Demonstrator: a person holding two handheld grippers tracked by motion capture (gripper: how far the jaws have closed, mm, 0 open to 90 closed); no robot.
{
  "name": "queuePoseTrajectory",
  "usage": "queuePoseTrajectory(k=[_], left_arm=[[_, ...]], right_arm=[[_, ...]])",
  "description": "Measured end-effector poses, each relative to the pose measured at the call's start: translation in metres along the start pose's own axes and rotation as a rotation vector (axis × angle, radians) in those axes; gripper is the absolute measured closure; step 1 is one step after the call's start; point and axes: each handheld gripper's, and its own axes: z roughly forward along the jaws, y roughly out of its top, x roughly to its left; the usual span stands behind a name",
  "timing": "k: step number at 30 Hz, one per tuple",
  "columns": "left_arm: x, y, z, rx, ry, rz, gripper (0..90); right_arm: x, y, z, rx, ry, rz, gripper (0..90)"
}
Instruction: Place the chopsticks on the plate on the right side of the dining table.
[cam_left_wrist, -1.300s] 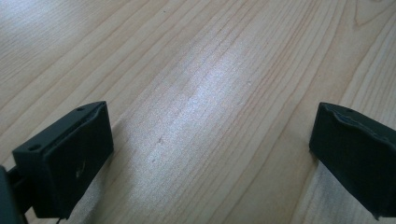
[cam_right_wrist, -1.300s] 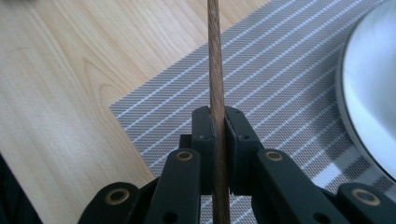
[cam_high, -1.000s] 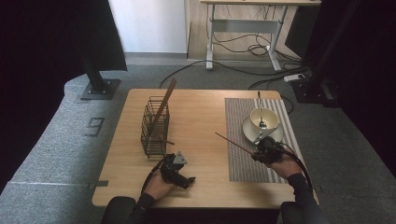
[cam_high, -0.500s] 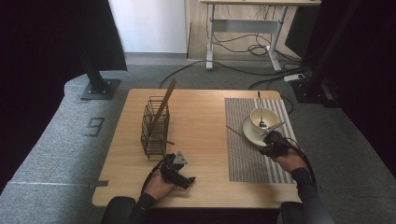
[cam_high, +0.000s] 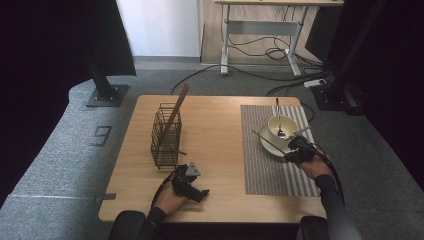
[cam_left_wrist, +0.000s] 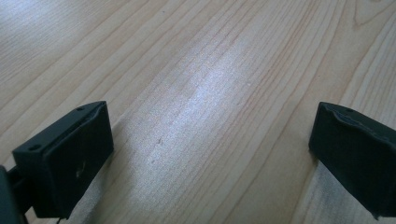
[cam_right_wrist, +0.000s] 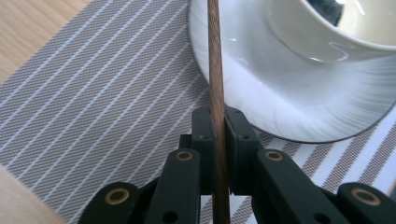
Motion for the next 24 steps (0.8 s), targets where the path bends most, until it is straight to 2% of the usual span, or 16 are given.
queuePoseTrajectory(k=[7, 15, 24], left_arm=[[0.000, 0.000, 0.000, 0.000, 0.000, 0.000, 0.0], [0.000, 0.000, 0.000, 0.000, 0.000, -0.001, 0.0], [0.000, 0.000, 0.000, 0.000, 0.000, -0.001, 0.0]], right_arm=[[-0.010, 0.001, 0.005, 0.020, -0.010, 0.014, 83.2], [-0.022, 0.000, 0.013, 0.024, -0.009, 0.045, 83.1], [-0.031, -0.003, 0.022, 0.029, -0.014, 0.058, 81.5]])
